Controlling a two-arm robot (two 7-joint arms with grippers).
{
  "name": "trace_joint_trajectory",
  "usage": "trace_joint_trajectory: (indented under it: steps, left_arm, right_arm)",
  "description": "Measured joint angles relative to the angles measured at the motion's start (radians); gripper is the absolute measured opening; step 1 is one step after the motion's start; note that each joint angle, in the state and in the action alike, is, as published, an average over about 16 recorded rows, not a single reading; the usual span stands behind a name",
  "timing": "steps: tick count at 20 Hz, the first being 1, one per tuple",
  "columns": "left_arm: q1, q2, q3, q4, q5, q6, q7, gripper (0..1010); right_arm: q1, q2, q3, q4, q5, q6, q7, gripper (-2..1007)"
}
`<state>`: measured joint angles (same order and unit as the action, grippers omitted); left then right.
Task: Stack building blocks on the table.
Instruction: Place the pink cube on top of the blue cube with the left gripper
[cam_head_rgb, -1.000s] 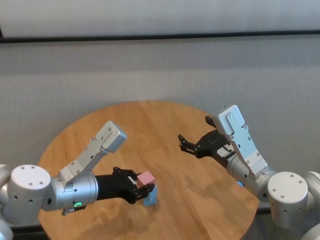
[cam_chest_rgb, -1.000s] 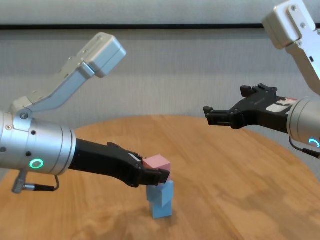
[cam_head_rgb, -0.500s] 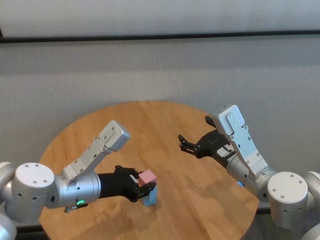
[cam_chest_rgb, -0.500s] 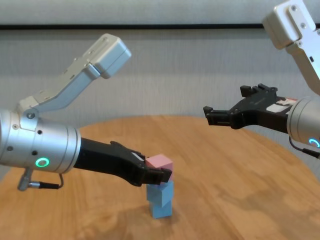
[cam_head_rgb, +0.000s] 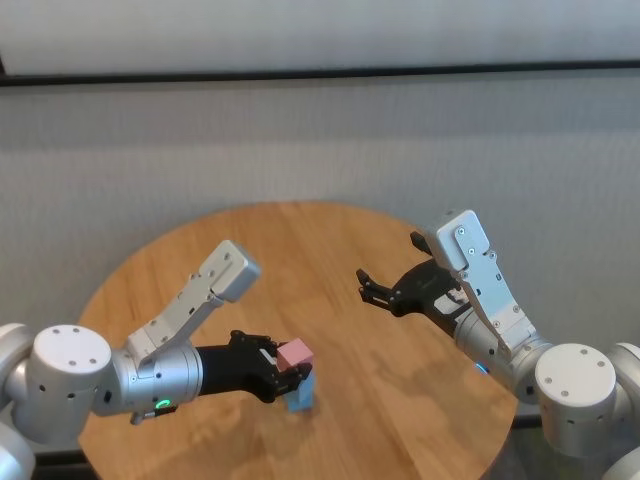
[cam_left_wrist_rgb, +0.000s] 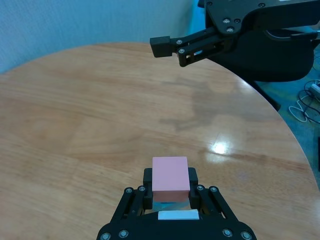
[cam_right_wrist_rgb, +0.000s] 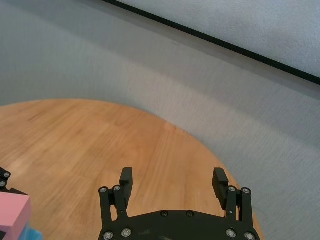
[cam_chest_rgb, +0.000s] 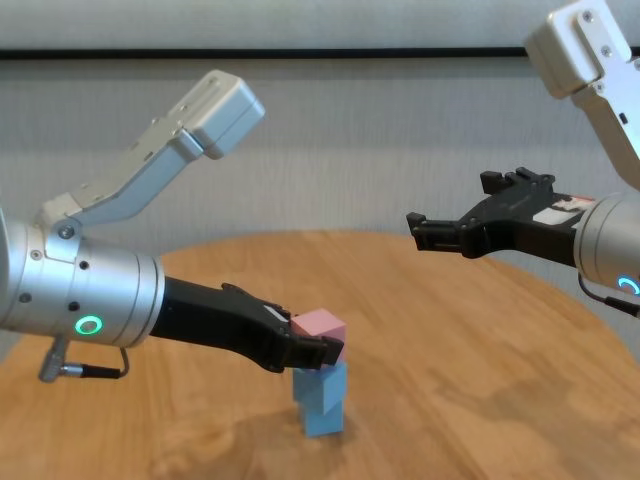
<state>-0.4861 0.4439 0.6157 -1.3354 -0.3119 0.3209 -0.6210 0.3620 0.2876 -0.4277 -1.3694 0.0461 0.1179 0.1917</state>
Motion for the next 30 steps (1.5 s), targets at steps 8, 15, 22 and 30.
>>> trace_joint_trajectory:
  steps: [8, 15, 22, 30]
  left_arm:
    - [-0.001, 0.004, 0.007, 0.005, -0.010, -0.001, 0.011, 395]
    - [-0.003, 0.005, 0.013, 0.010, -0.013, -0.005, 0.015, 395]
    - [-0.004, 0.005, 0.016, 0.012, -0.012, -0.010, 0.022, 395]
    - [-0.002, 0.004, 0.016, 0.011, -0.009, -0.013, 0.024, 395]
  right_arm:
    - [0.000, 0.000, 0.000, 0.000, 0.000, 0.000, 0.000, 1004]
    - [0.000, 0.000, 0.000, 0.000, 0.000, 0.000, 0.000, 1005]
    - [0.000, 0.000, 0.000, 0.000, 0.000, 0.000, 0.000, 1005]
    - [0.000, 0.000, 0.000, 0.000, 0.000, 0.000, 0.000, 1005]
